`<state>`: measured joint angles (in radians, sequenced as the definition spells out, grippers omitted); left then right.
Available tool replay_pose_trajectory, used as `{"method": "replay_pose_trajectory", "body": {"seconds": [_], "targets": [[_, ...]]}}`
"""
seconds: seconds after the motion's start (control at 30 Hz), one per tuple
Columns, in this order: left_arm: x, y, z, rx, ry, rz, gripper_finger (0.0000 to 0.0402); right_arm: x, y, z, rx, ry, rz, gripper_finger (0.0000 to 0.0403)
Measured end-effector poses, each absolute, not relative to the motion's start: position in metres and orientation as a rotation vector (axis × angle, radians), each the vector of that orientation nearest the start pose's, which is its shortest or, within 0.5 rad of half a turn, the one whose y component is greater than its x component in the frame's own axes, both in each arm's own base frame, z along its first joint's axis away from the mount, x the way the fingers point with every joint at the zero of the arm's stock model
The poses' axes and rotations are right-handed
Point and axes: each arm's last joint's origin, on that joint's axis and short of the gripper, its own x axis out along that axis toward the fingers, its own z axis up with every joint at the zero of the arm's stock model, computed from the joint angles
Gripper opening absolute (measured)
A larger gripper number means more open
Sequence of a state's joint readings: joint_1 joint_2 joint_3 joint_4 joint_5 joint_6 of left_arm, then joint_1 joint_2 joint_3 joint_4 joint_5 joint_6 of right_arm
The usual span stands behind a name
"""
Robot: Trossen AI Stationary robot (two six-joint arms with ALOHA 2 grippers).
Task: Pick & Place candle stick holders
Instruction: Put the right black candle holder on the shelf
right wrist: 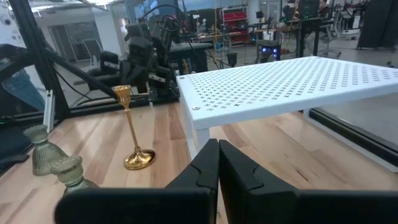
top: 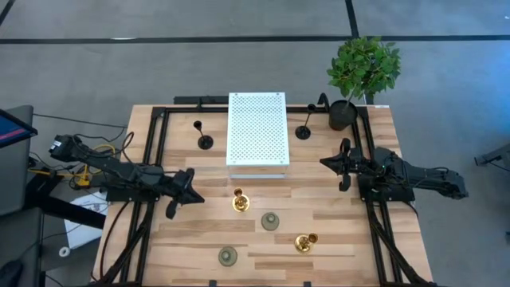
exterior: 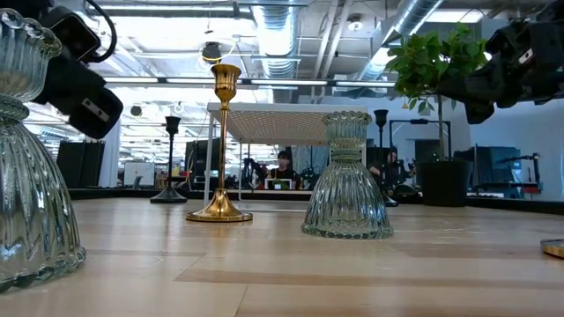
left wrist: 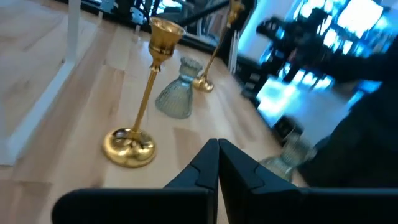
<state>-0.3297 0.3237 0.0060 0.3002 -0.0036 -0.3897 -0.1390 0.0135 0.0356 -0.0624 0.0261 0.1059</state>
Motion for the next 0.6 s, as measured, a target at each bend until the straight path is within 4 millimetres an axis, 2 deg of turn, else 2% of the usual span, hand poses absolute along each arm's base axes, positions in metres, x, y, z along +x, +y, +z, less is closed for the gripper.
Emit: {"method": "replay_pose_trajectory", "body": {"seconds": [0.1, 0.2, 0.43, 0.6], "targets": [[0.112, -0.038, 0.17, -0.468, 0.059, -0.324, 0.0008, 0.095, -0.014, 0.169, 0.108, 0.032, -0.167, 0.0], [0.112, -0.038, 0.172, -0.478, 0.042, -0.328, 0.0008, 0.095, -0.014, 0.169, 0.113, 0.031, -0.167, 0.0], [0.111, -0.038, 0.176, -0.486, -0.002, -0.34, 0.0008, 0.095, -0.014, 0.169, 0.441, -0.003, -0.17, 0.0], [0.111, -0.038, 0.182, -0.496, -0.061, -0.353, 0.0008, 0.095, -0.014, 0.169, 0.496, -0.009, -0.17, 0.0]]}}
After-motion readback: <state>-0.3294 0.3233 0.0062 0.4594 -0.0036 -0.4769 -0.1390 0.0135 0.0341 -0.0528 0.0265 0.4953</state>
